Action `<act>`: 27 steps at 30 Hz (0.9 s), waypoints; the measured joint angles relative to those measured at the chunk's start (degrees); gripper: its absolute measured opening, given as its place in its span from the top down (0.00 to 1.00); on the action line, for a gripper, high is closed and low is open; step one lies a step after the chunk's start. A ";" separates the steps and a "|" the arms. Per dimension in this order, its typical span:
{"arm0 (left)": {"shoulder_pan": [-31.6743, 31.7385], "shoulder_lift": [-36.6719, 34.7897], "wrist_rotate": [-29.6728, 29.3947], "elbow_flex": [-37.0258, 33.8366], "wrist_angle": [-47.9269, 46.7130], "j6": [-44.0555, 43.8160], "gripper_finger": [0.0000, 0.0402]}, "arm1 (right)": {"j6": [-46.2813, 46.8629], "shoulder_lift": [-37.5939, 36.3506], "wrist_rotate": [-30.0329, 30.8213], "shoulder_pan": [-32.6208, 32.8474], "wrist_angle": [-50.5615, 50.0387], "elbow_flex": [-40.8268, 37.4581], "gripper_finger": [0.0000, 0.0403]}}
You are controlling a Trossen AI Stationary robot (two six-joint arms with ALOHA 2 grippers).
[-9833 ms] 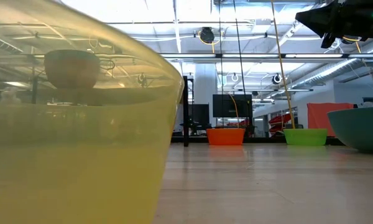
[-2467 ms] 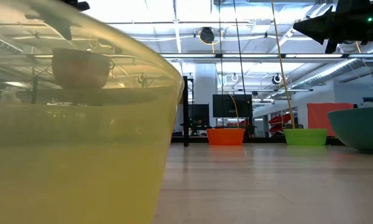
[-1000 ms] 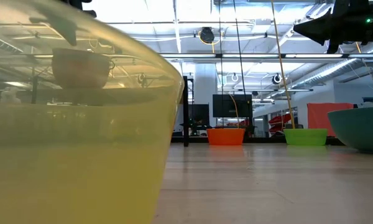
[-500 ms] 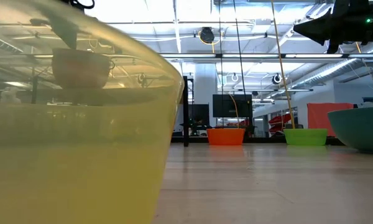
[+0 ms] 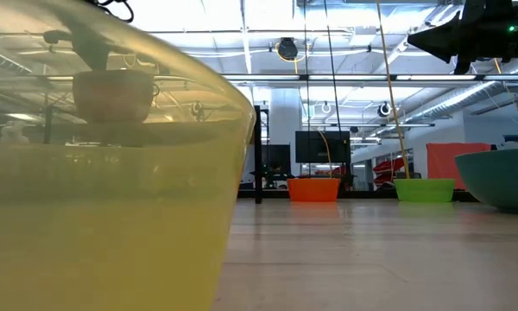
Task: Place and stack bowls onto a shelf
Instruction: Stack the pink bowl on top of the blue bowl on the shelf, then stack the green bowl on top of the pink bowl on the shelf
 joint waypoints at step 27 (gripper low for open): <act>-26.92 -2.25 39.15 7.17 -4.04 0.59 0.98 | 0.36 0.00 -0.34 0.00 9.21 -0.02 1.00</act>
